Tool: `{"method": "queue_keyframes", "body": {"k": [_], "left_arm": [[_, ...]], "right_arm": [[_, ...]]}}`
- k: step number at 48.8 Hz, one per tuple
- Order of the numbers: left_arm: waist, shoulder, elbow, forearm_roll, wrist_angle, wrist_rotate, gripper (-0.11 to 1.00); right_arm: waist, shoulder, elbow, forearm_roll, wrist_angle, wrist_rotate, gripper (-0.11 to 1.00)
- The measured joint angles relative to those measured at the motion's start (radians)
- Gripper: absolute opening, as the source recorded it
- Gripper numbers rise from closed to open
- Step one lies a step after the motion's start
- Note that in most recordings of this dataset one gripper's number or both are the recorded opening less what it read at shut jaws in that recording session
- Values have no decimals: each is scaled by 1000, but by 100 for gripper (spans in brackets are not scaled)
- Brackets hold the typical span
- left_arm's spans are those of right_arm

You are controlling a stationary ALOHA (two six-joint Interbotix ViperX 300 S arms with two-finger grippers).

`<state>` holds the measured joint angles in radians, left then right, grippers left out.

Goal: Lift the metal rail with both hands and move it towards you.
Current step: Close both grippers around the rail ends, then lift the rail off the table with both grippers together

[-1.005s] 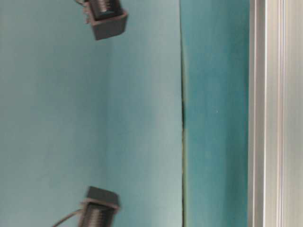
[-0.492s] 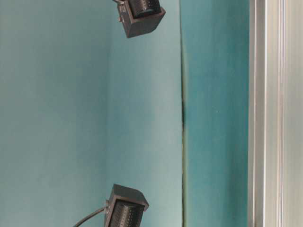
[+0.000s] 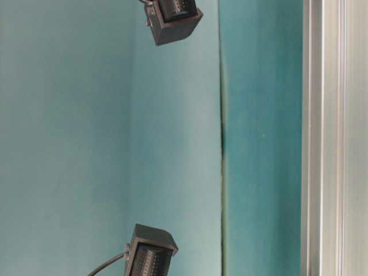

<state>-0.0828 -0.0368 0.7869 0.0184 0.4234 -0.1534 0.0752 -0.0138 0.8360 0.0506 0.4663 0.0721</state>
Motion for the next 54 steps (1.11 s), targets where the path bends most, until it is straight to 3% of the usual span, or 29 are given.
{"method": "queue_keyframes", "body": {"k": [6,8,18,54], "left_arm": [[-9,0,0,0,-3,-5,34],[-12,0,2,0,-3,-2,28],[-11,0,2,2,-3,3,28],[-9,-18,2,3,3,8,28]], "right_arm": [[8,5,-6,5,6,17,42],[6,6,-9,6,8,26,40],[5,8,-12,6,14,64,40],[17,-8,-26,9,37,80,40]]}}
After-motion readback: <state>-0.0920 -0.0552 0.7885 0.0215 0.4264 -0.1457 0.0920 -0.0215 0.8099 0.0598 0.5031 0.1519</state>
